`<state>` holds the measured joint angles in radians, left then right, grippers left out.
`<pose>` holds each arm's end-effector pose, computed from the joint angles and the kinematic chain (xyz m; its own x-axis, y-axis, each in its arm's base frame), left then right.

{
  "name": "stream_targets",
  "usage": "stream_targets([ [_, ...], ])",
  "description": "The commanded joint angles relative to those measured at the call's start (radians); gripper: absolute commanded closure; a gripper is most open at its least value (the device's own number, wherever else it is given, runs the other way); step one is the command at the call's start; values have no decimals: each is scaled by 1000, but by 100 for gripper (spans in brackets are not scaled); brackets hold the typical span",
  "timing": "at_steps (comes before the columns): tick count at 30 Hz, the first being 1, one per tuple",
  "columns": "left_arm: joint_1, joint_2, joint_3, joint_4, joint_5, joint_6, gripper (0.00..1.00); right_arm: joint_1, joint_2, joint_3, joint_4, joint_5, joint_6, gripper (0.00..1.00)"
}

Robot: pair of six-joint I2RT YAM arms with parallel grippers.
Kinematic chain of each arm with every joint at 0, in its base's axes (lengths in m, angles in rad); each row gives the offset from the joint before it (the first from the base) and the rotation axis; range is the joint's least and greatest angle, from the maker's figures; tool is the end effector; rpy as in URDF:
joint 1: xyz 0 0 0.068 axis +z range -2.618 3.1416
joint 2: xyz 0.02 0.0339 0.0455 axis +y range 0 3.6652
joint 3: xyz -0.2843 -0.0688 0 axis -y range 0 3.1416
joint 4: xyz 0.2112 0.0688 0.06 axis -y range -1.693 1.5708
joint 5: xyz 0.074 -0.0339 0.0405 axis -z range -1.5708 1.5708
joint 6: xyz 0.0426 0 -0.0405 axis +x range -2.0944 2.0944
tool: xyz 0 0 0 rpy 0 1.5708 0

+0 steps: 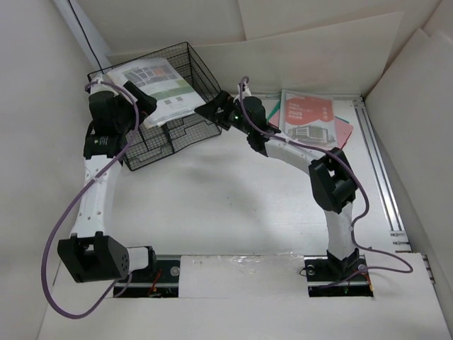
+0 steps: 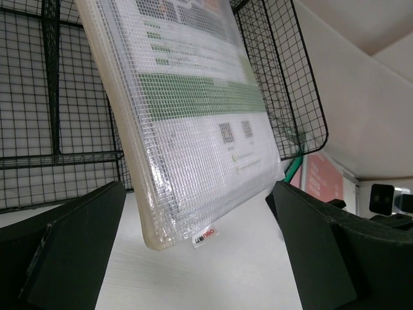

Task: Organize the desk

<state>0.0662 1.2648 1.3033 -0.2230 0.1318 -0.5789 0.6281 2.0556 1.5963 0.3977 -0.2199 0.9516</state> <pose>0.2572 0.0114 0.4314 -0.1879 -0.5560 -0.8097 -0.0471 0.8285 -0.5580 0.3860 0.2918 0.3181 -0.6394 0.5179 -0.5683 -0.3945 0.4135 0.8206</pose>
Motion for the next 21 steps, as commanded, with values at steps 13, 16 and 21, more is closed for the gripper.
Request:
stream_targets([
  [13,18,-33,-150,191,-106,-116,0,38,86,152,76,88,46,78],
  [16,27,-33,-183,235,-124,-150,0,48,77,152,76,109,4,96],
  [21,37,-1,-226,283,-124,-171,4,84,18,214,-19,249,-196,100],
])
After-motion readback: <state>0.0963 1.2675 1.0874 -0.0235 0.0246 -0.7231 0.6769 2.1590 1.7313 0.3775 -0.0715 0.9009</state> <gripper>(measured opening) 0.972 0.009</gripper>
